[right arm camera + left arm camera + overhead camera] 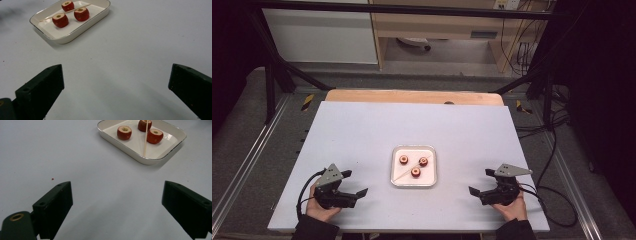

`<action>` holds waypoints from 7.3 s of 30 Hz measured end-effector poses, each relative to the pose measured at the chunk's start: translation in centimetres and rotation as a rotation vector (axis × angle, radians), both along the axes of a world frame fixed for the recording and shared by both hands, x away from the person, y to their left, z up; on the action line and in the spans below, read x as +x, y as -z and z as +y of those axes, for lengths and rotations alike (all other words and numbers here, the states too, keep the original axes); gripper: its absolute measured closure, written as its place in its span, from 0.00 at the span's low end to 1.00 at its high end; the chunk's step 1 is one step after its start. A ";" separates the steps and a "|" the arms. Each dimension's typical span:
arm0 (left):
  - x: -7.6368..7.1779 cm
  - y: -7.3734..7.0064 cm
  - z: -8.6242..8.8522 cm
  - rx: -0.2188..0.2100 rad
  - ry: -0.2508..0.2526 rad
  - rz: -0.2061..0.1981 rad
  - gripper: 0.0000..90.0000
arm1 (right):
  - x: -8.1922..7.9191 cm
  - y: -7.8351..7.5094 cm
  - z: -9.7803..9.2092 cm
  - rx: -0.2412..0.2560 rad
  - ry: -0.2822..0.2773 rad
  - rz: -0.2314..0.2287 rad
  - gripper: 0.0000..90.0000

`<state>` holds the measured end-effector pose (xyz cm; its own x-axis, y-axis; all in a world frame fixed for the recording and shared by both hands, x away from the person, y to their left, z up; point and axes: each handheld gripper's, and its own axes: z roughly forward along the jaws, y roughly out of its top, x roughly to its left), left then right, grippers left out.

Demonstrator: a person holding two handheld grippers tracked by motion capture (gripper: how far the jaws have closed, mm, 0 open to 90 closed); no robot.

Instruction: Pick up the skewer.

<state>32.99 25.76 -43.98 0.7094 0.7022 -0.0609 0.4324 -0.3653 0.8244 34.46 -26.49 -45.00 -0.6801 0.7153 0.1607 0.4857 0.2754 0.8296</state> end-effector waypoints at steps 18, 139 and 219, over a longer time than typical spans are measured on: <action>0.3 -0.3 -2.0 0.022 0.031 -0.005 0.11 | 0.1 0.1 0.2 -0.005 0.002 0.005 0.01; 3.0 -4.2 -23.0 0.382 0.407 0.065 0.98 | -0.8 -3.4 9.0 -0.610 -0.392 -0.401 0.33; 4.4 -4.2 -25.1 0.593 0.473 0.205 0.99 | -1.1 -3.5 10.6 -0.935 -0.580 -0.609 0.79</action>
<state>37.44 0.64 -39.80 0.9563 0.2843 0.0676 0.2434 -0.9028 0.3546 33.41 -15.85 -41.46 -0.7177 -0.0419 -0.6951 -0.2954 0.9222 0.2494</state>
